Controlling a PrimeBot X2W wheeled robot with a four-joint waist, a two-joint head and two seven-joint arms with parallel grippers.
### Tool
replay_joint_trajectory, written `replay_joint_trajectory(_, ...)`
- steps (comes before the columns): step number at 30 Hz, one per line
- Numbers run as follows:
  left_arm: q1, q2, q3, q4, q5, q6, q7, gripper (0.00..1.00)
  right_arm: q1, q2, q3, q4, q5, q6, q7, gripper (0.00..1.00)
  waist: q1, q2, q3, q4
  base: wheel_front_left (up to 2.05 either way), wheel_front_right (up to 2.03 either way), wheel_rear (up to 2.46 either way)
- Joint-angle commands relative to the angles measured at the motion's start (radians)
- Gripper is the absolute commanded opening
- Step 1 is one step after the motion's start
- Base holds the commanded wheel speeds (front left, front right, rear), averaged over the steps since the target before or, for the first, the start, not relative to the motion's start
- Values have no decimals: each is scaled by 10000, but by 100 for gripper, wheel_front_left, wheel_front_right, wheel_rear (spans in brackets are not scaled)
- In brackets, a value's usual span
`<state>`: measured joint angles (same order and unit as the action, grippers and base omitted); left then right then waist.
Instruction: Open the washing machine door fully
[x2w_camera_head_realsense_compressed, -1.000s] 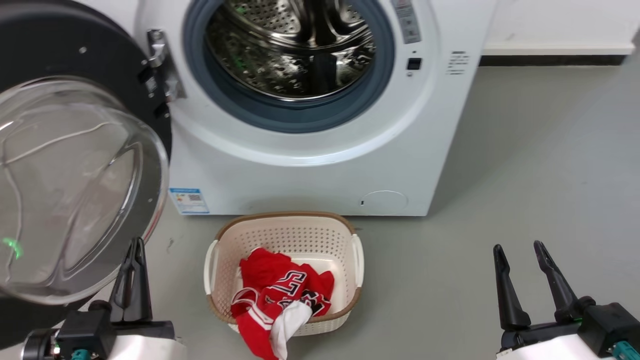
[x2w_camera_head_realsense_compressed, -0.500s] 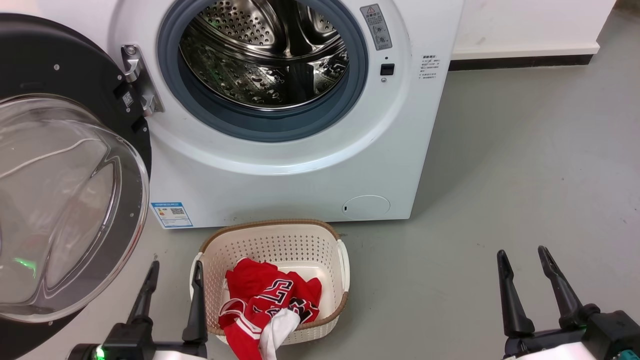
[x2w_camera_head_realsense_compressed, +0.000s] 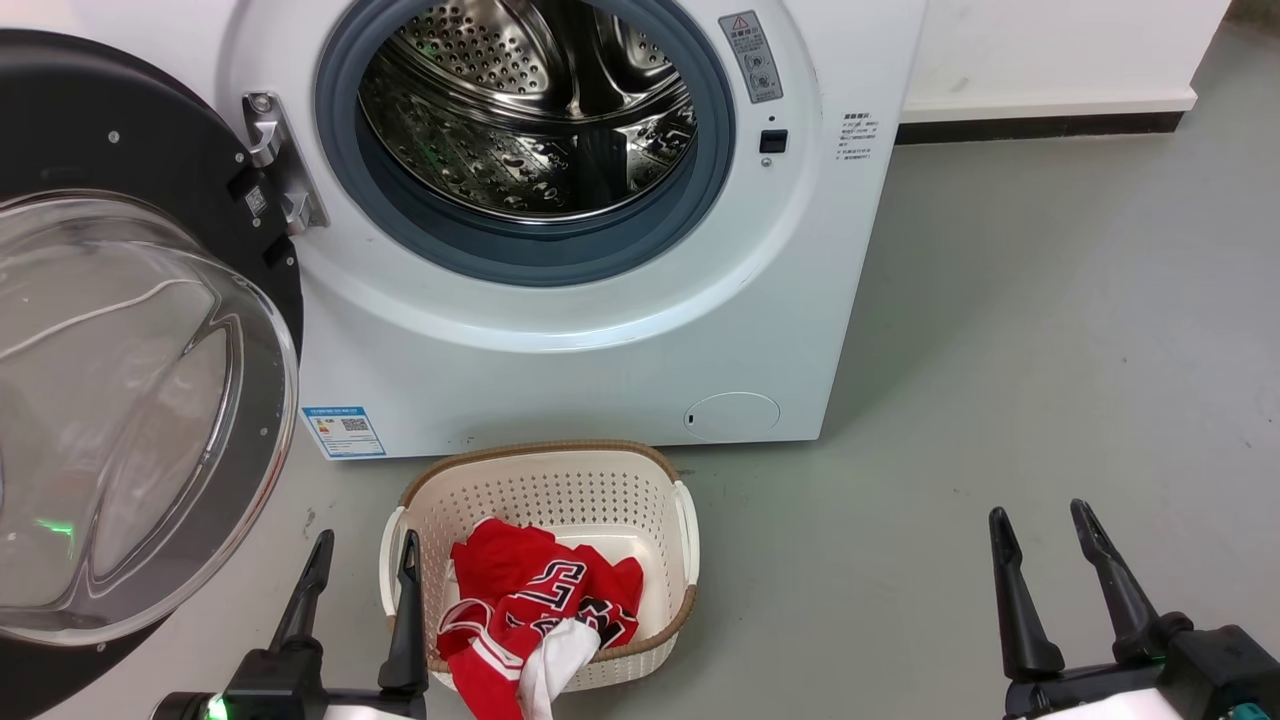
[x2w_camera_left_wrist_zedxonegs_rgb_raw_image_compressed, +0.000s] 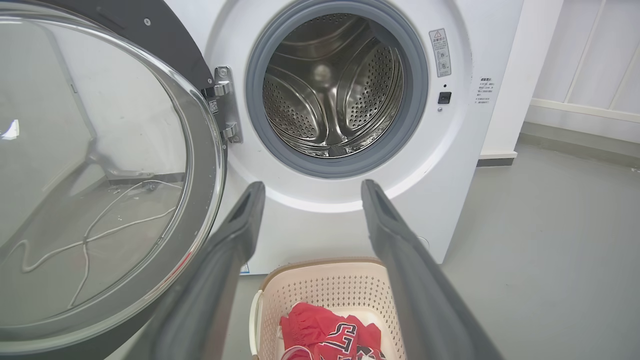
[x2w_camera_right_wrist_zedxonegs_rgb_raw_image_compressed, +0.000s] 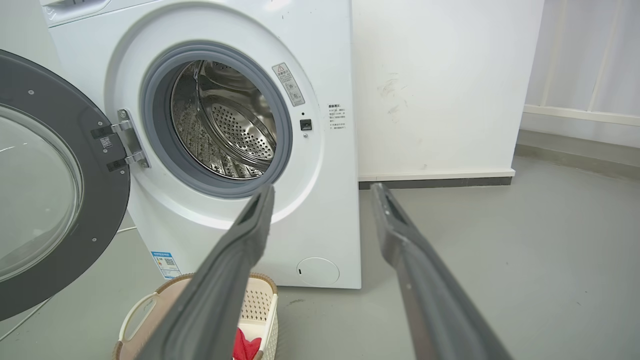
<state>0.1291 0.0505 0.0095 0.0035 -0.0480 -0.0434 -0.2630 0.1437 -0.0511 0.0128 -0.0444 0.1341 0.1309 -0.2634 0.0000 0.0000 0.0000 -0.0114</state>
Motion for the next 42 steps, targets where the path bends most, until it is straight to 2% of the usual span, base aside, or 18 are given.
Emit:
replay_joint_trajectory(1, -70, -2, 7, 31, 47, 65, -26, 100, 51, 17, 21, 23, 28, -3, -18, 100, 0, 0, -3, -16, 0, 0, 0)
replay_joint_trajectory(2, -73, -2, 18, 36, 65, 88, -26, 100, 40, 17, 31, 29, 32, -3, -18, 100, 0, 0, -4, -26, 0, 0, 0)
replay_joint_trajectory(3, -15, 0, 9, 28, 10, 53, 0, 0, -1, 0, 24, 24, 2, 0, 0, 0, 0, 0, -4, -26, 0, 0, 0)
replay_joint_trajectory(9, 104, -13, 0, 565, -221, 40, 102, 0, 31, -6, 41, 494, 196, 0, 39, 0, 0, 0, -4, -30, 0, 0, 0)
replay_joint_trajectory(24, -410, -10, 213, 927, -3292, -144, 833, 0, -496, -192, 20, 954, 3315, 0, 591, 0, 0, 0, 0, -12, 0, 0, 0)
replay_joint_trajectory(42, -923, -7, 423, 1283, -6330, -331, 1557, 0, -1009, -309, -83, 1410, 6319, -1, 1200, 0, 0, 0, 5, 8, 0, 0, 0)
